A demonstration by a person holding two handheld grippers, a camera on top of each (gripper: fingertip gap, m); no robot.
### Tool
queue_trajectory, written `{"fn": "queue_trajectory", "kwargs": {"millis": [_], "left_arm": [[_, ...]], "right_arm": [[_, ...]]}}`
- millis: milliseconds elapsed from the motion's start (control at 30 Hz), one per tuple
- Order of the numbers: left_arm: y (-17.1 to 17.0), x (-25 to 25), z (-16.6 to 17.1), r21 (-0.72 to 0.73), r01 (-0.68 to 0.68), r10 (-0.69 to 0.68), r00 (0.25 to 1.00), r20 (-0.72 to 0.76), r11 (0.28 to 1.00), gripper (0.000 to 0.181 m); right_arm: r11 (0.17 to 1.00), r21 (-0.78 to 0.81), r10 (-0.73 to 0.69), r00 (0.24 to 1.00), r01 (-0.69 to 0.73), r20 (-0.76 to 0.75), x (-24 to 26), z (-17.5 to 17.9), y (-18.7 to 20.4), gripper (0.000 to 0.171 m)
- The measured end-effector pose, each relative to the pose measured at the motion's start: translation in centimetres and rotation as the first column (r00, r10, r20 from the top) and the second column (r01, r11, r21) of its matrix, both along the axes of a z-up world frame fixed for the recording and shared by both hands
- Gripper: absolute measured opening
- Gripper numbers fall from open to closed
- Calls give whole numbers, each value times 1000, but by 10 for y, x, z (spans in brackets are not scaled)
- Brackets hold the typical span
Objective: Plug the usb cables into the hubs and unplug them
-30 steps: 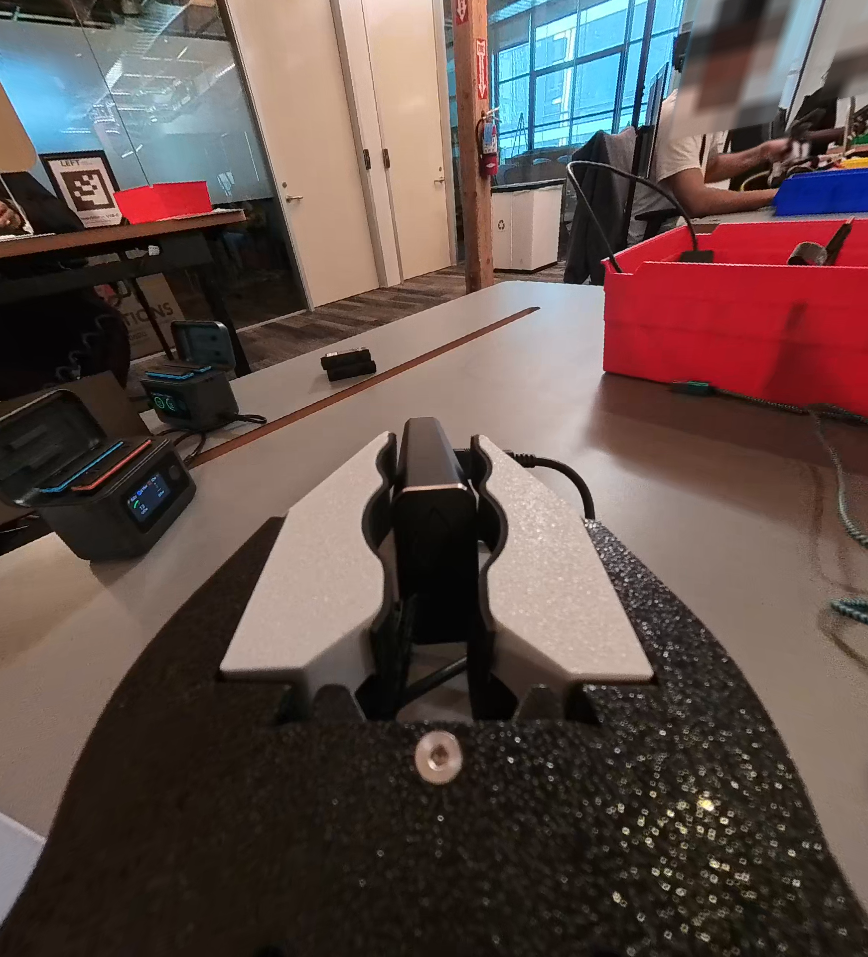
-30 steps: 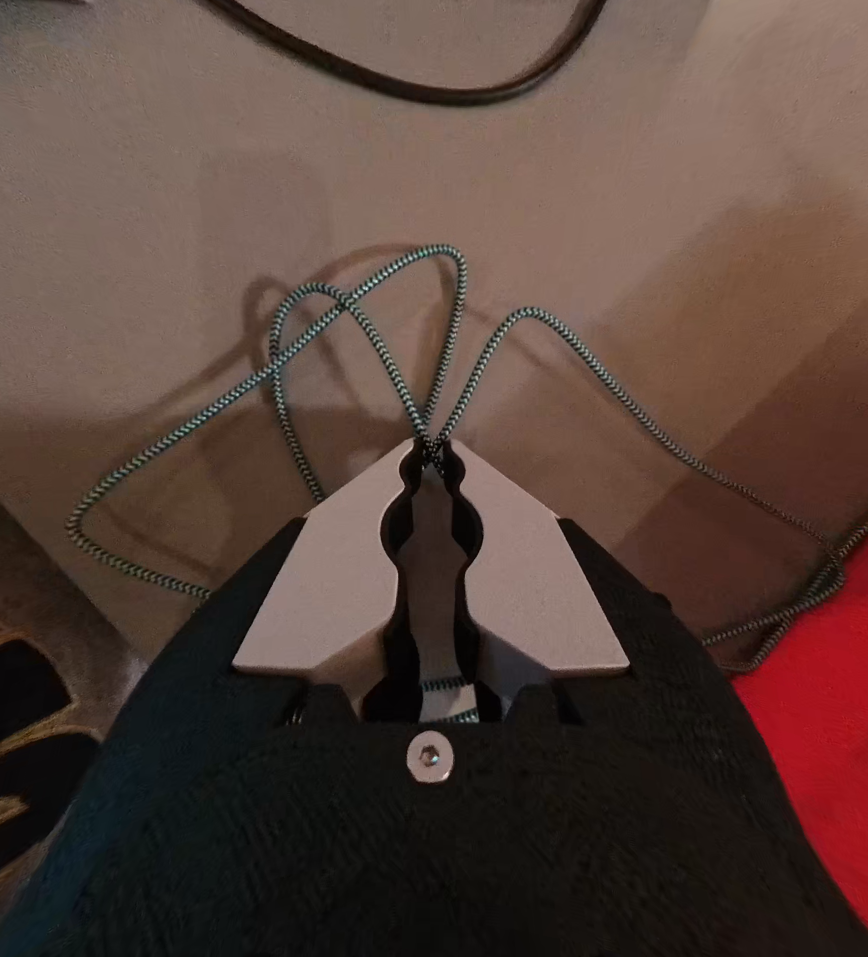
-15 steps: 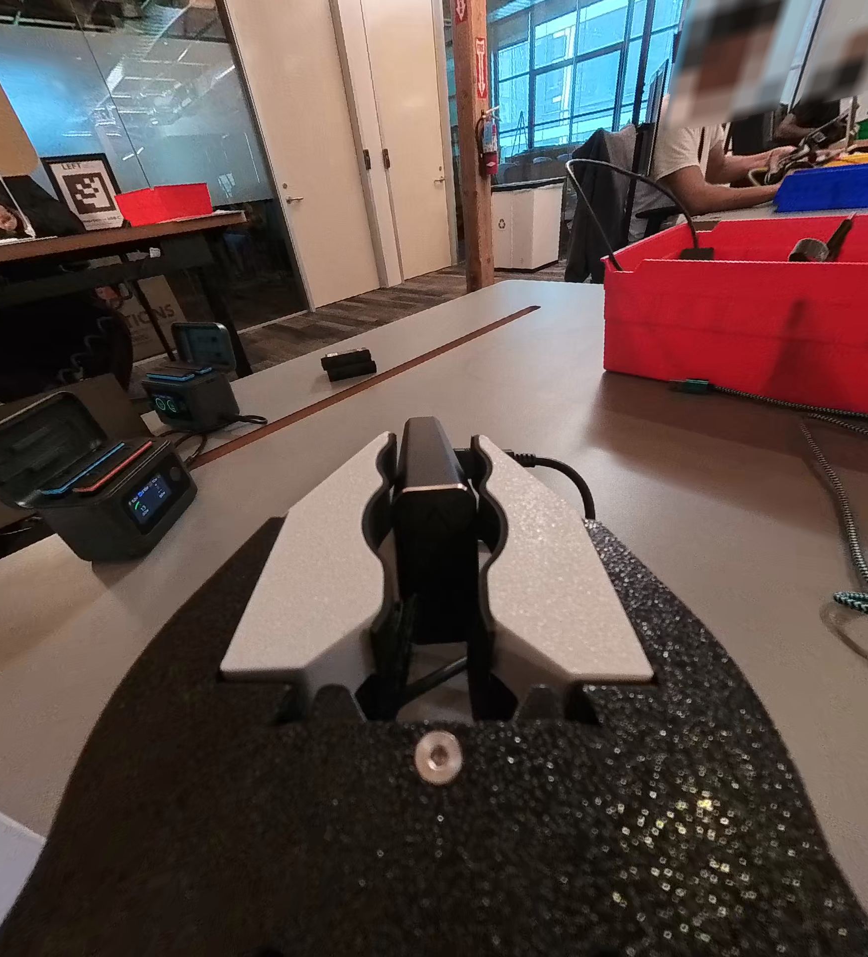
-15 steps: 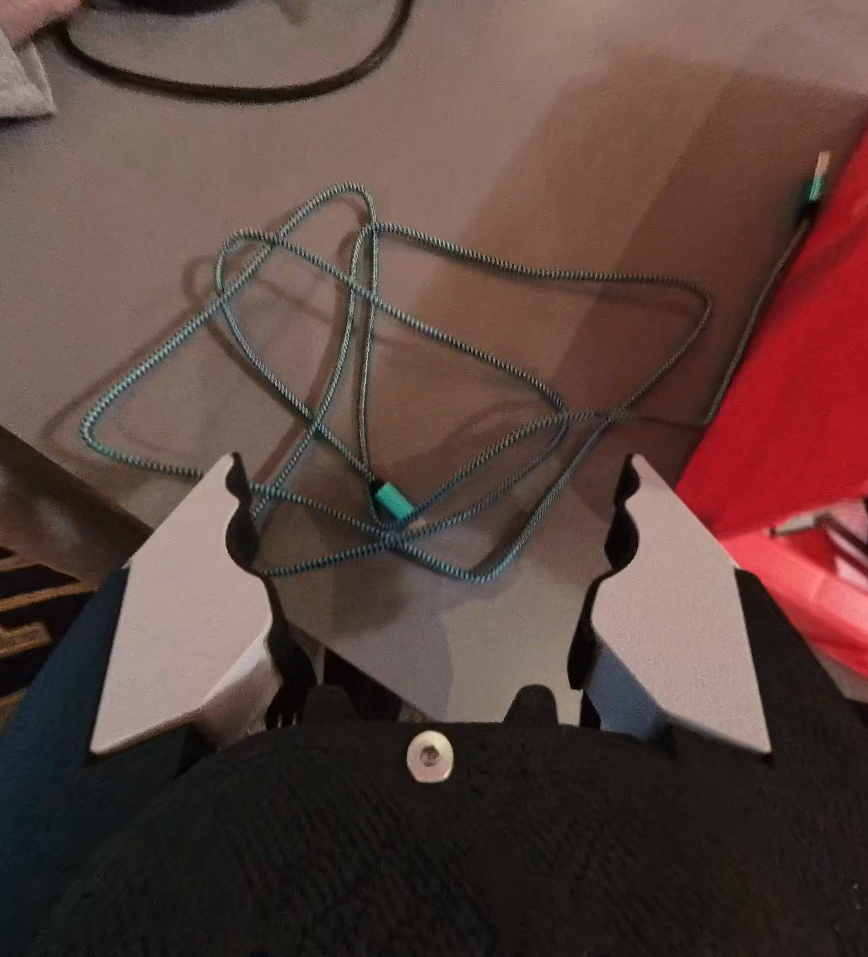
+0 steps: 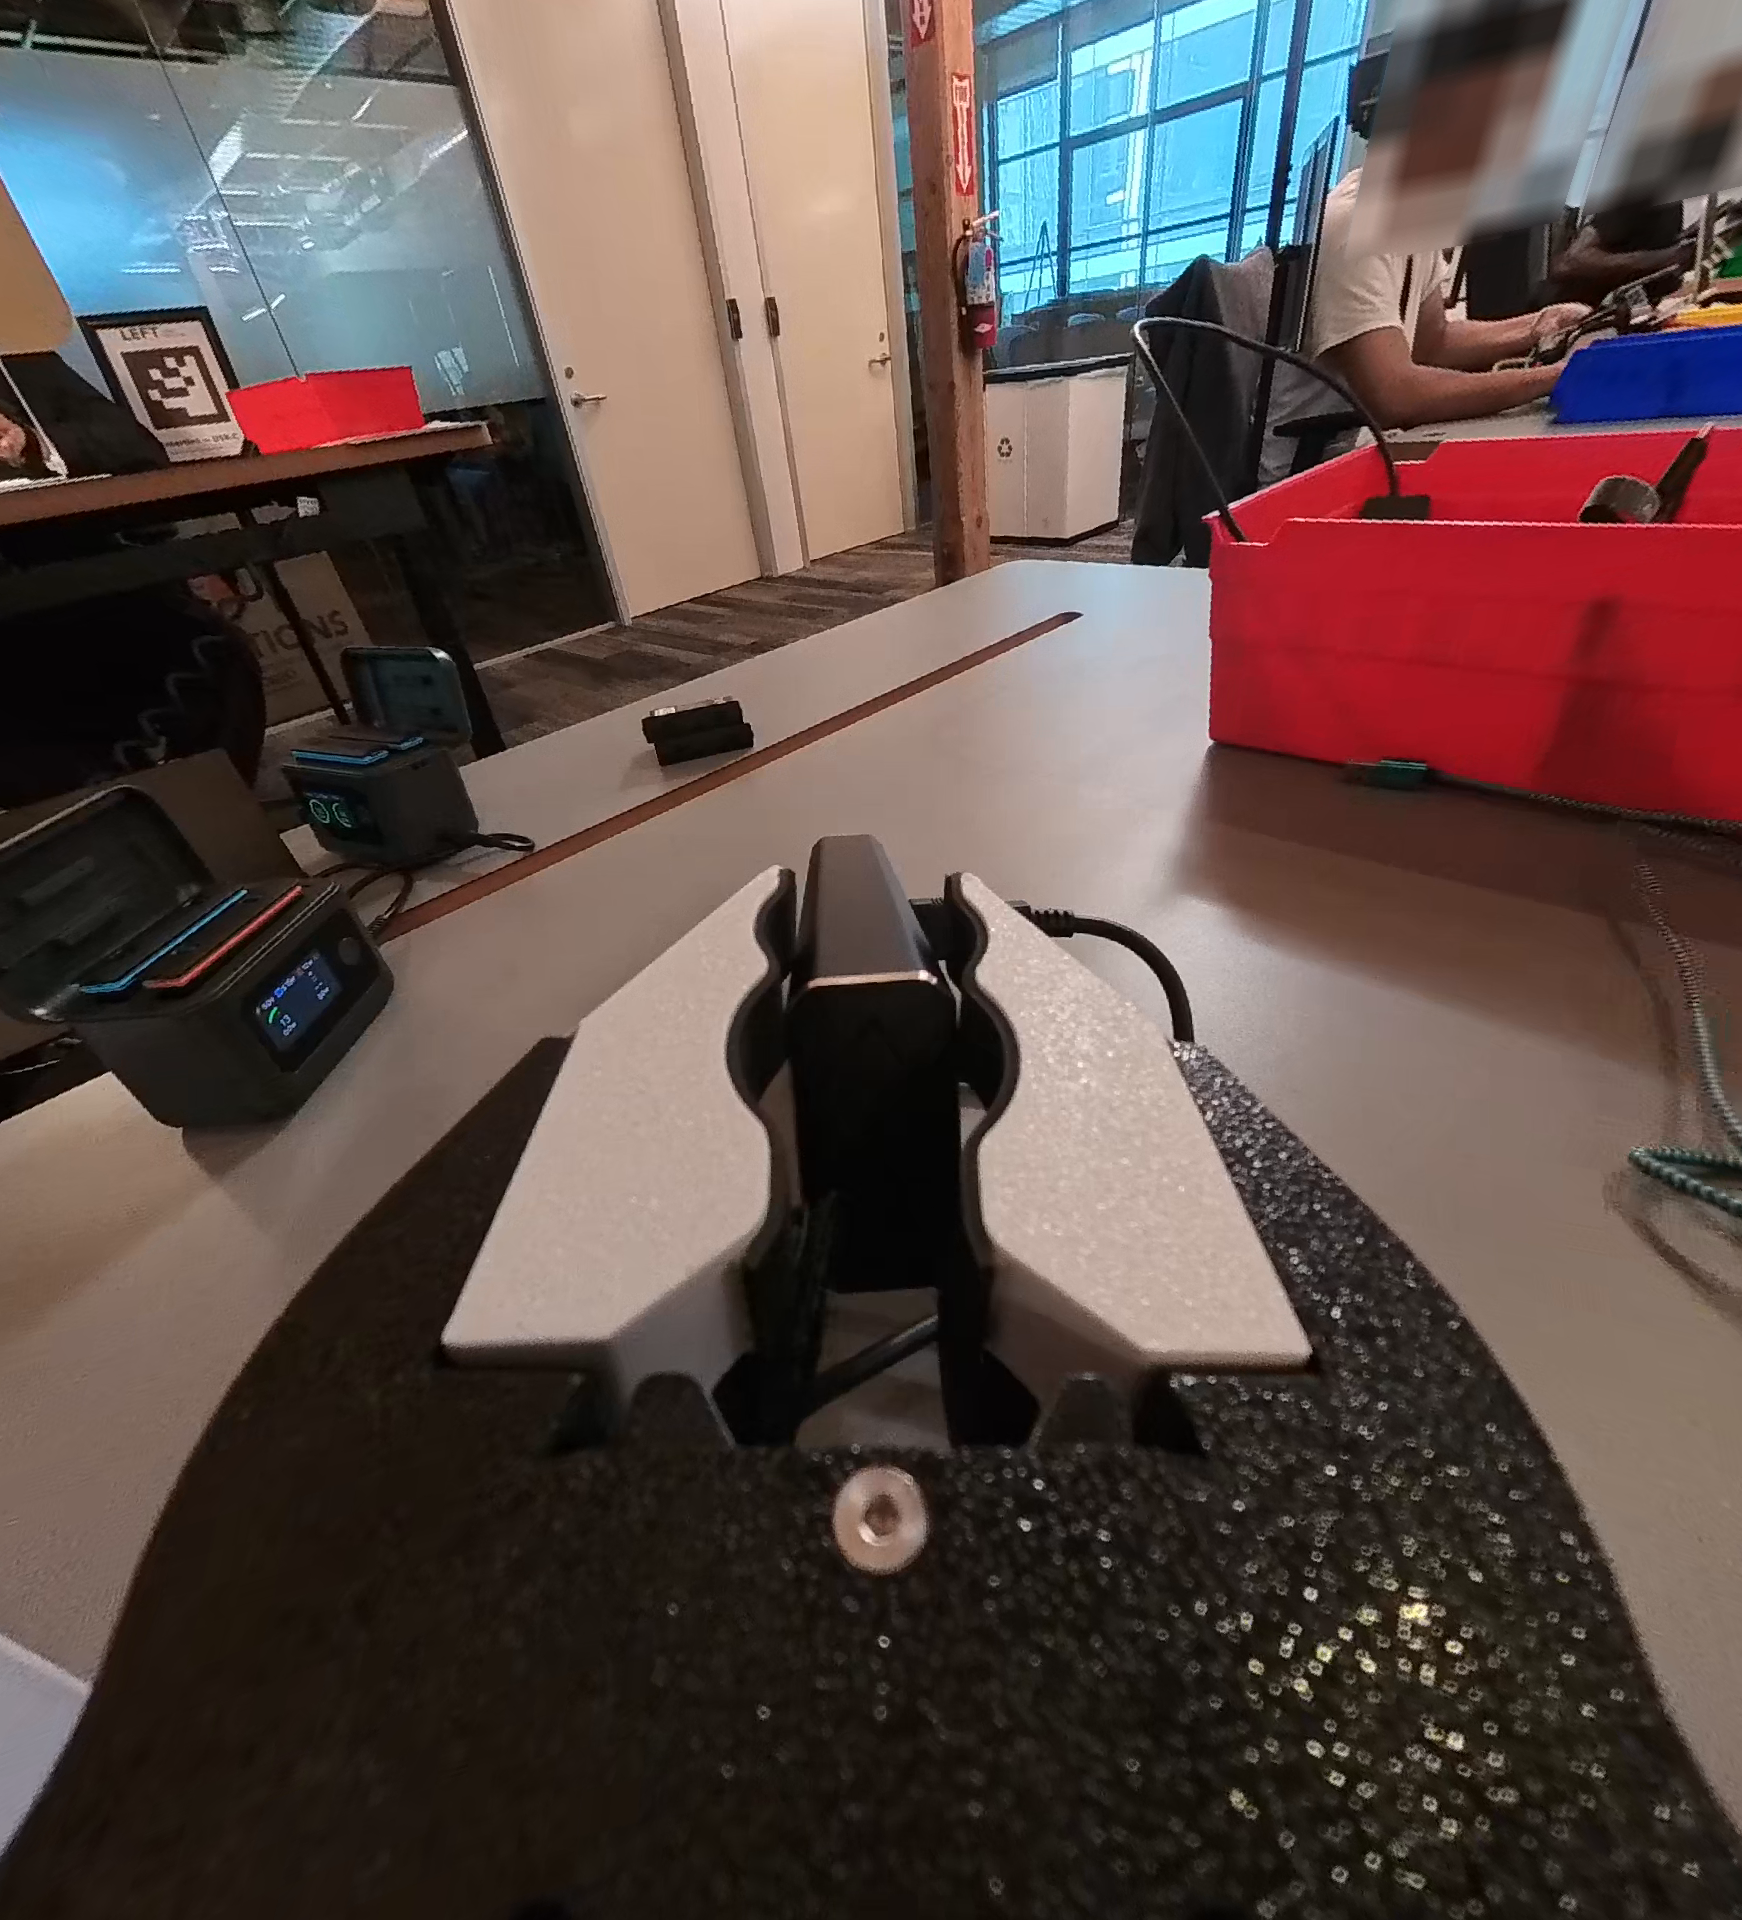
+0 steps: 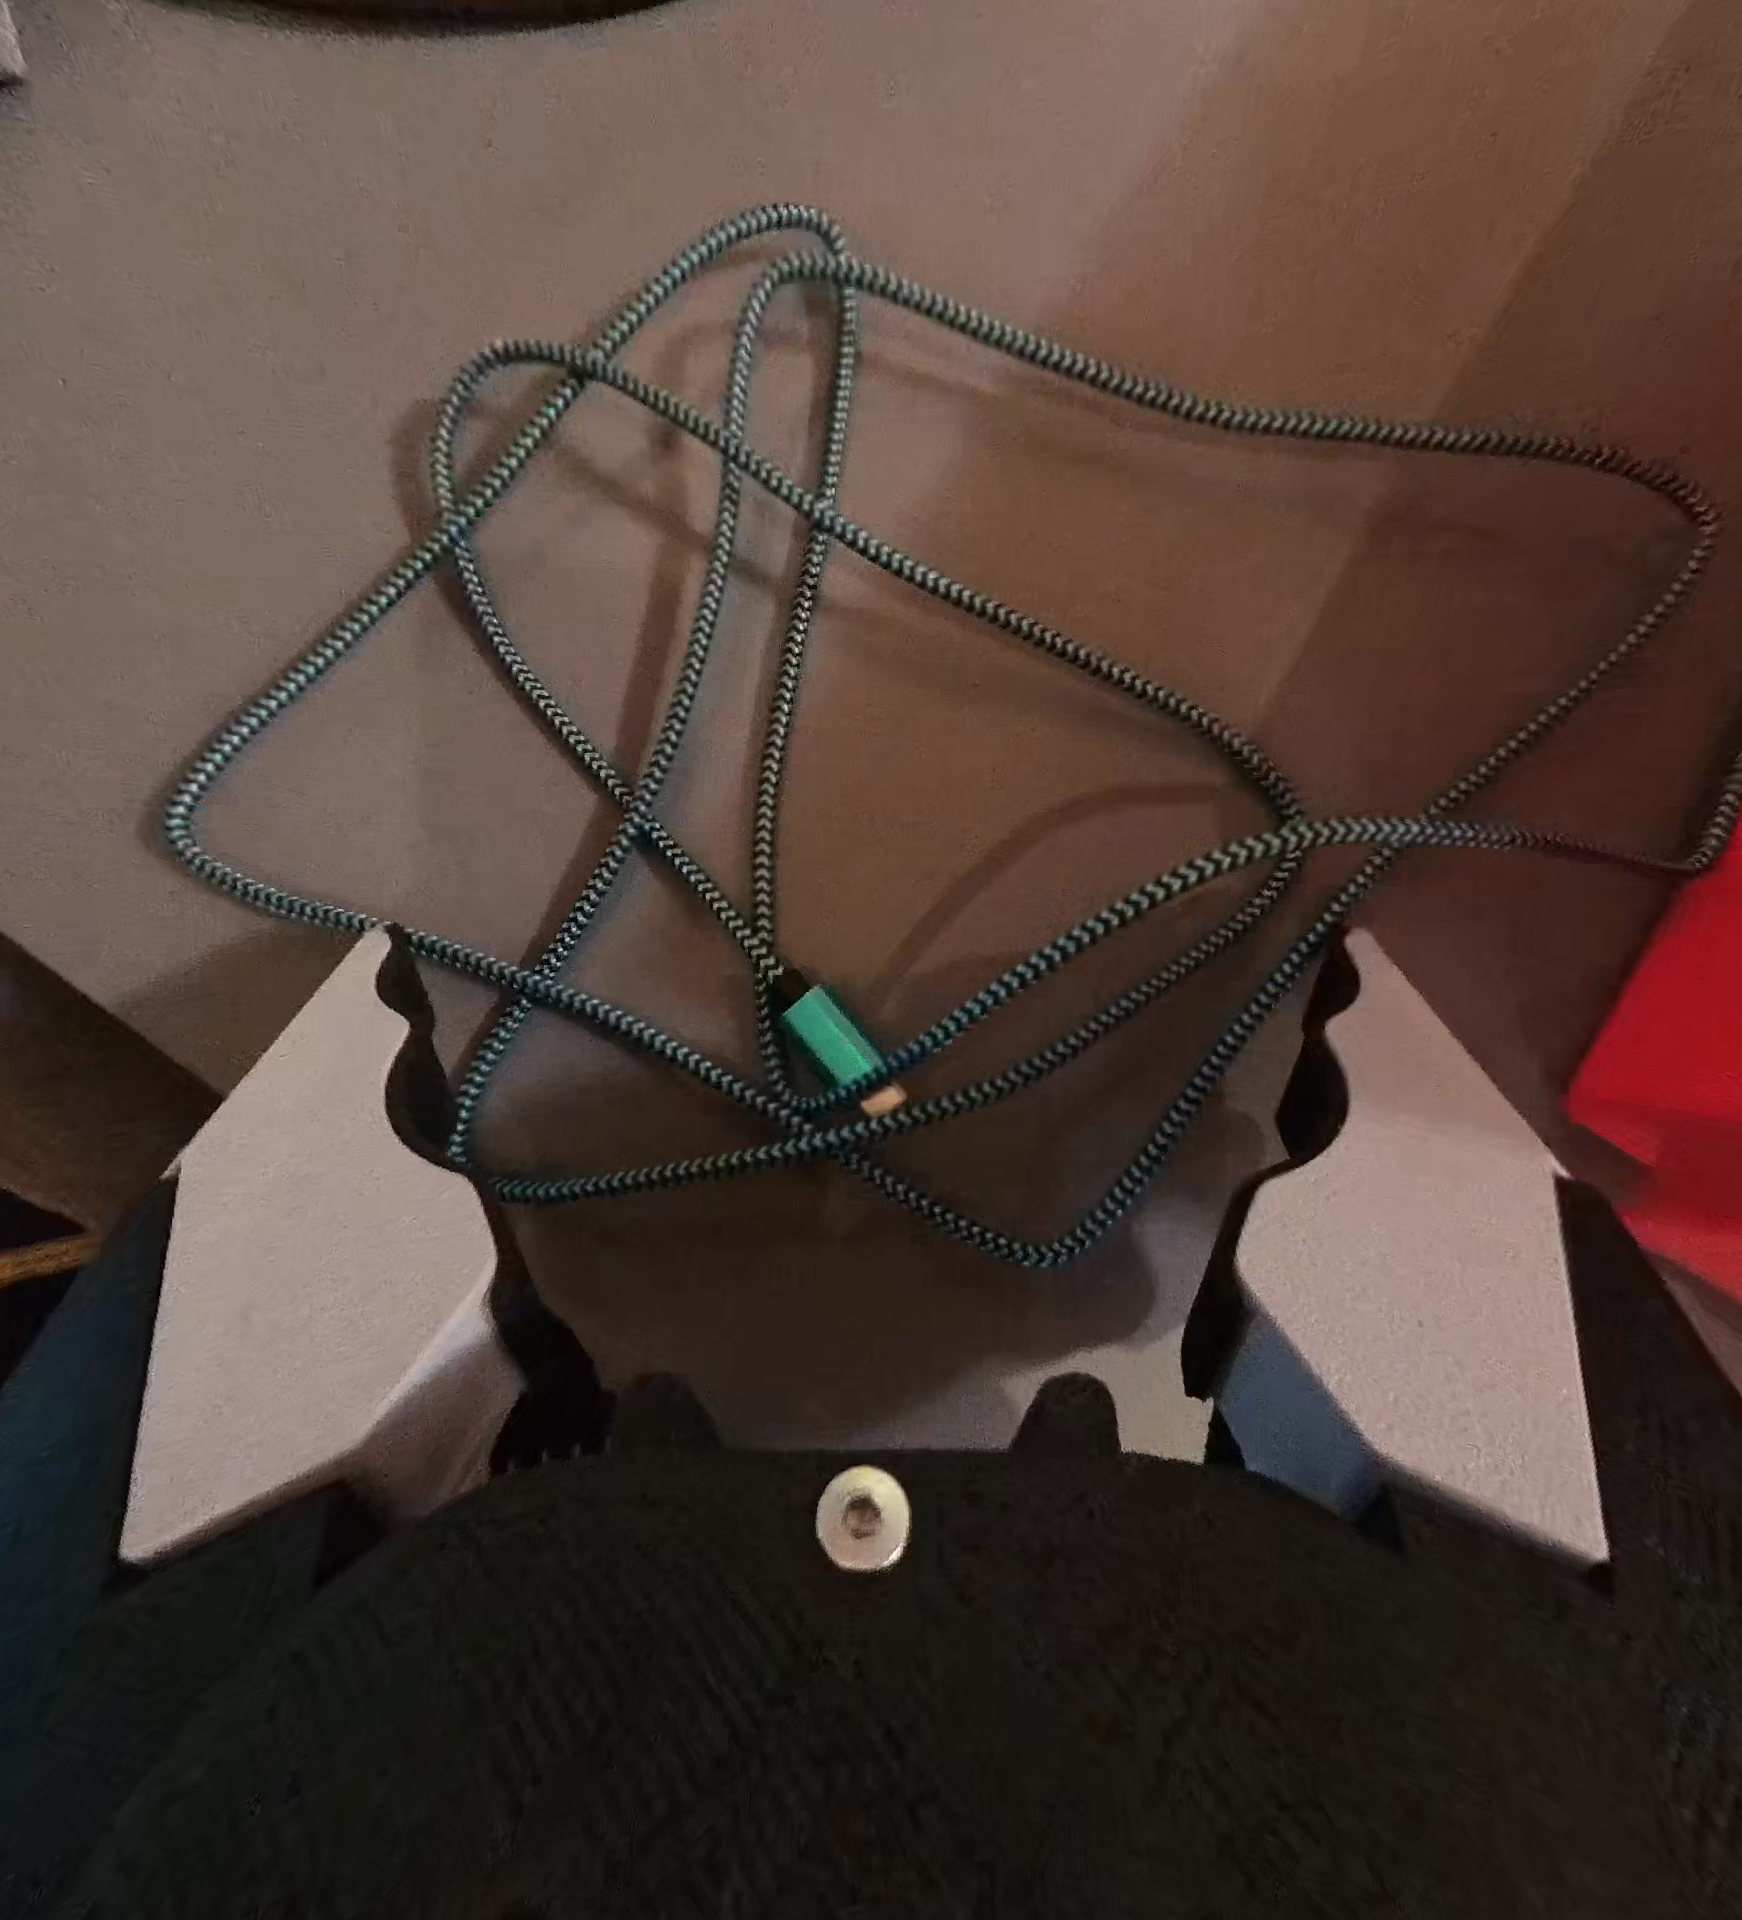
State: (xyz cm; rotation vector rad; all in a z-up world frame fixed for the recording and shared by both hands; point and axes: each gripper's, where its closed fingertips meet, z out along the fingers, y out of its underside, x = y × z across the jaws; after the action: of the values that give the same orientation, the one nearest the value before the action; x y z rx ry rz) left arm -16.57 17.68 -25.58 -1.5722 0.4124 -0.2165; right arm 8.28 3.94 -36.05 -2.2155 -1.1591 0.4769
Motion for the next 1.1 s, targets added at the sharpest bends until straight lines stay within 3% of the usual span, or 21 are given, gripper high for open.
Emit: {"fn": "queue_trajectory", "kwargs": {"millis": [100, 367, 833, 967, 1100], "left_arm": [[0, 0, 0, 0, 0, 0, 1000, 1, 1000, 26], [0, 0, 0, 0, 1, -1, 1000, 0, 1000, 26], [0, 1, 0, -2, 5, -5, 1000, -3, 1000, 26], [0, 1, 0, -2, 5, -5, 1000, -3, 1000, 25], [0, 1, 0, -1, 5, -5, 1000, -4, 1000, 25]], "right_arm": [[1000, 0, -14, 1000, 14, 22, -1, -1, 6, 153], [999, 35, -35, 999, 35, -11, -7, 9, 9, 83], [995, 55, 89, 996, -88, -26, -32, 12, -1, 11], [974, 156, 160, 987, -163, 32, -35, 20, -1, 8], [913, 363, 177, 982, -186, 59, -35, 73, 16, 7]]}}
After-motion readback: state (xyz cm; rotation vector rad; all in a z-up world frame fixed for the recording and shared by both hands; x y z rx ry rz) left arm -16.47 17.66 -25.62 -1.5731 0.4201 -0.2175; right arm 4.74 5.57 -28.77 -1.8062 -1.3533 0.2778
